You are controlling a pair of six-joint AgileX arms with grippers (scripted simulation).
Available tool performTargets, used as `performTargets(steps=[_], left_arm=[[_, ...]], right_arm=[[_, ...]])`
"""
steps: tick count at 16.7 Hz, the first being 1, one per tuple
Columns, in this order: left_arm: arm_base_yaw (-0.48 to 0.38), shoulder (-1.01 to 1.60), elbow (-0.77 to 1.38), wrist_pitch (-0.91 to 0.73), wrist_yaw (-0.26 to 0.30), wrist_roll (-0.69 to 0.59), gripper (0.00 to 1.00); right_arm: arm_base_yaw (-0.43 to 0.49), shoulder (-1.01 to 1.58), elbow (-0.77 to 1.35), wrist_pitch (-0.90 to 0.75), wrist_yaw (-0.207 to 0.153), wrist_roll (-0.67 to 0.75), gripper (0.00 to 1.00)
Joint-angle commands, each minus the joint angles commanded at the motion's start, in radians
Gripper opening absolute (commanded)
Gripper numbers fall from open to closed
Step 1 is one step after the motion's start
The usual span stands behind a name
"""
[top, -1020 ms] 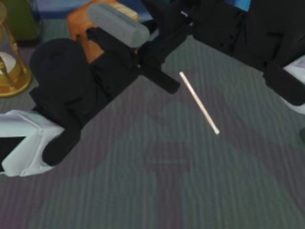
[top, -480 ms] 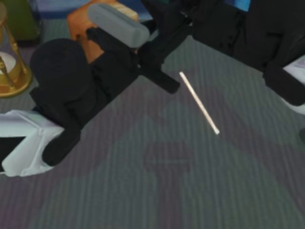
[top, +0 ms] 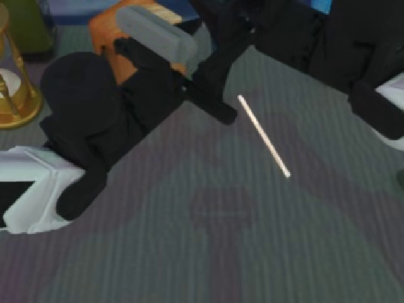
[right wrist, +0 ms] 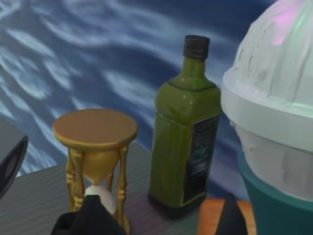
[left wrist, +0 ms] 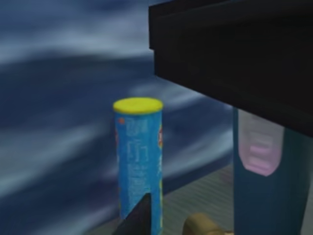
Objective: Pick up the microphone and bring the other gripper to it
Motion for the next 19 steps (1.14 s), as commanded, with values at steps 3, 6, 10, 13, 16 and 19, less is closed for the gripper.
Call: performTargets(steps=[3, 6, 10, 13, 16, 19], left_arm=[[0.000, 0.000, 0.000, 0.000, 0.000, 0.000, 1.00], [0.000, 0.000, 0.000, 0.000, 0.000, 0.000, 1.00], [0.010, -0.008, -0.025, -0.002, 0.001, 0.002, 1.00], [0.035, -0.105, -0.119, -0.008, 0.015, 0.003, 1.00], [0.063, -0.222, -0.230, -0.011, 0.033, -0.001, 1.00], [0.072, -0.259, -0.266, -0.010, 0.041, -0.002, 1.00]], right_arm=[[0.000, 0.000, 0.000, 0.000, 0.000, 0.000, 0.00], [0.000, 0.000, 0.000, 0.000, 0.000, 0.000, 0.00], [-0.011, -0.015, 0.000, -0.001, -0.004, 0.000, 0.00], [-0.053, -0.050, -0.036, -0.001, -0.048, 0.003, 0.00], [-0.099, -0.093, -0.074, 0.001, -0.101, 0.000, 0.00], [-0.119, -0.110, -0.092, 0.000, -0.123, -0.003, 0.00]])
